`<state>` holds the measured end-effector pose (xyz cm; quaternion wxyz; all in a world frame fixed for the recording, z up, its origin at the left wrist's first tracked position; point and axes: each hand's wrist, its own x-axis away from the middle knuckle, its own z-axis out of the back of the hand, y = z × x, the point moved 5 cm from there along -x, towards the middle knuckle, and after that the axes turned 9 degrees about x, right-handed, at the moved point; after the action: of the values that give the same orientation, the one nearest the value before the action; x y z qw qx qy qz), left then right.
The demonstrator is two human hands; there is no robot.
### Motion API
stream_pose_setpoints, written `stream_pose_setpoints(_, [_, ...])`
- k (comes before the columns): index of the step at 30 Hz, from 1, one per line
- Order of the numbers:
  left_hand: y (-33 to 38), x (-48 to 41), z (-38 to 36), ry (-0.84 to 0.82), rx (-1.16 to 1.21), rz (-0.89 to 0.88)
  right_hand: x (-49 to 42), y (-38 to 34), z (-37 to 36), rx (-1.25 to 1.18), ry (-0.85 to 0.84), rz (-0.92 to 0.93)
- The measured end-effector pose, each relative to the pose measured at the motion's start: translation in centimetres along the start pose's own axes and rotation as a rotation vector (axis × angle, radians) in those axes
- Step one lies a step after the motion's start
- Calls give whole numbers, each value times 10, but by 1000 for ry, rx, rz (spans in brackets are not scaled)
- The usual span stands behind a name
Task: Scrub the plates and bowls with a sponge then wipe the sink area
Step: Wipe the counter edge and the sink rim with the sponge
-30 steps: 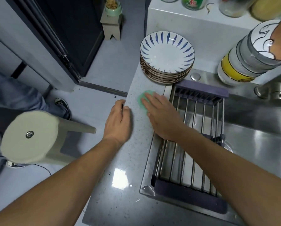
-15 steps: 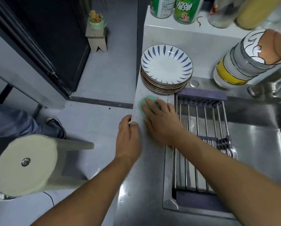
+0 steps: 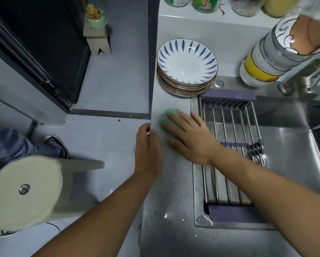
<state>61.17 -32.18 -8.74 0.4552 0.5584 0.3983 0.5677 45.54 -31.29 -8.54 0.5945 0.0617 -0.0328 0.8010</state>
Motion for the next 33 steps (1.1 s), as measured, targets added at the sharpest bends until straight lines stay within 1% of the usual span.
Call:
stream_pose_setpoints(2, [-2, 0, 0, -1, 6, 16, -17, 3, 2, -48, 38, -107])
stream_pose_setpoints(4, [-5, -2, 2, 6, 4, 33, -17, -9, 0, -71, 69, -131])
stream_pose_setpoints(5, [-6, -3, 3, 10, -1, 39, -7, -21, -2, -75, 80, -92])
stream_pose_setpoints(7, [-7, -4, 5, 6, 5, 36, 32, -50, -6, -55, 76, 58])
stream_pose_setpoints(8, [-6, -2, 4, -10, -8, 17, 57, -61, -7, -49, 60, 131])
stream_pose_setpoints(10, [-3, 2, 1, -58, -45, -16, 99, -69, -8, -67, 27, 215])
stream_pose_setpoints(12, [-3, 4, 4, -44, -4, -3, 116, -63, -6, -103, 12, 238])
stream_pose_setpoints(14, [-4, 4, 10, 18, 66, 34, 107, -53, -5, -139, 4, 225])
stream_pose_setpoints(16, [-12, 10, 18, 49, 83, 90, 90, -44, -3, -158, 23, 186])
stream_pose_setpoints(18, [-23, 33, 27, 20, -5, 124, 75, -37, -2, -198, 35, 121])
stream_pose_setpoints(20, [-35, 64, 33, -57, -132, 137, 68, -38, -1, -259, 79, 72])
stream_pose_setpoints(22, [-45, 96, 40, -138, -262, 151, 79, -49, -4, -280, 125, 106])
stream_pose_setpoints(24, [-53, 121, 46, -178, -382, 164, 107, -62, -10, -275, 136, 196])
stream_pose_setpoints(26, [-57, 140, 49, -167, -476, 158, 139, -66, -16, -292, 118, 270])
stream_pose_setpoints(28, [-59, 152, 48, -111, -551, 114, 151, -62, -17, -337, 95, 300])
stream_pose_setpoints(31, [-58, 157, 45, -35, -647, 29, 133, -55, -11, -376, 77, 285])
stream_pose_setpoints(33, [-57, 154, 45, -27, -663, -12, 114, -51, -6, -433, 91, 230])
